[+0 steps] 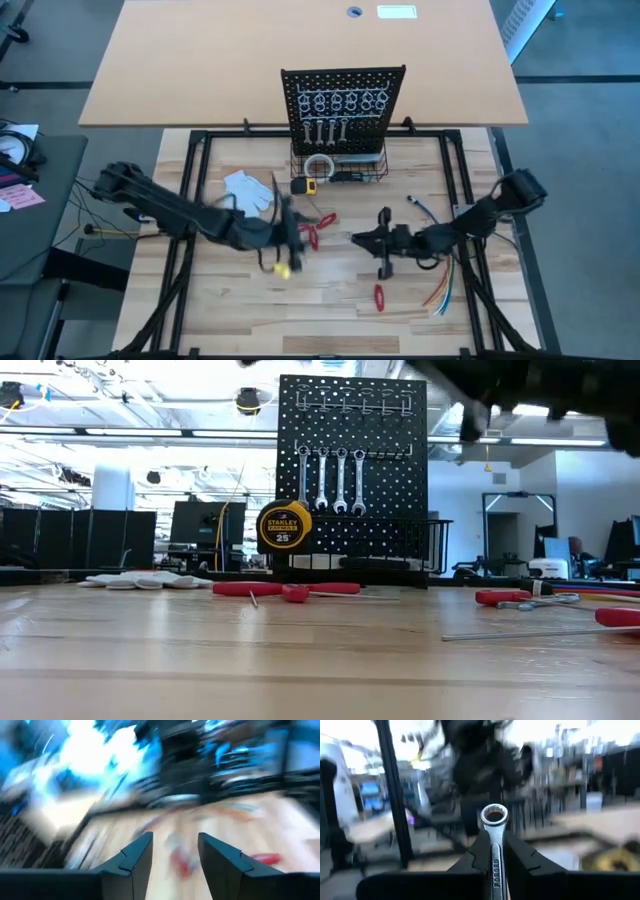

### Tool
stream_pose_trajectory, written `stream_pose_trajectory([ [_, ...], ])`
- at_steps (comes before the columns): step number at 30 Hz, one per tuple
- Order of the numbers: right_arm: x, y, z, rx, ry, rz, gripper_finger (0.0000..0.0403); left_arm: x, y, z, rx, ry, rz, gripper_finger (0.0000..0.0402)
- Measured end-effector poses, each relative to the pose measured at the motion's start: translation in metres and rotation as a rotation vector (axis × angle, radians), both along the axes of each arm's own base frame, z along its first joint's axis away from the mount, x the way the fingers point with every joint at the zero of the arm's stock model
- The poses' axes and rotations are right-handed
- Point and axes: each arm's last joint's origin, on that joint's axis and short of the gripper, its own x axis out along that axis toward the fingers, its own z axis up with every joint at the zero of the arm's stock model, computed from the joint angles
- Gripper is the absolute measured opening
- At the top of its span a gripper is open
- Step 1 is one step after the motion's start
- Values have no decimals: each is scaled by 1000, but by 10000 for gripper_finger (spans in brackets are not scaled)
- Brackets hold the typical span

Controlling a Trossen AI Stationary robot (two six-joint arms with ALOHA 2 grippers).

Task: Hang tools onto peg board
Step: Hang the silver wrench on the peg board

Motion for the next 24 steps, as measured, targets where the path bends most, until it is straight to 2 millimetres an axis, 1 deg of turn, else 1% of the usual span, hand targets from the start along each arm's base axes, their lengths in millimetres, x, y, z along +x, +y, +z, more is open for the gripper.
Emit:
stream_pose_trajectory([
  [2, -4, 4, 11, -29, -38, 1, 34, 16, -12, -9, 120, -83, -75, 152],
  [4, -8, 9, 21, -59, -70, 7, 34, 28, -18, -18, 211, -168, -67, 152],
  [6, -12, 14, 30, -90, -105, 14, 34, 38, -19, -27, 230, -235, -42, 152],
  [9, -17, 22, 40, -157, -127, 3, 34, 50, -15, -37, 154, -348, -7, 152],
  [13, -17, 28, 48, -233, -144, -22, 34, 56, -6, -39, 40, -434, -34, 157],
  [16, -14, 31, 53, -268, -150, -38, 34, 62, -1, -39, -40, -421, -89, 169],
  [19, -11, 32, 56, -288, -145, -47, 34, 69, 2, -35, -105, -393, -116, 183],
  [22, -6, 33, 58, -303, -123, -50, 34, 74, 2, -30, -133, -367, -133, 194],
  [24, -3, 35, 60, -311, -112, -47, 34, 80, -1, -29, -137, -364, -147, 197],
])
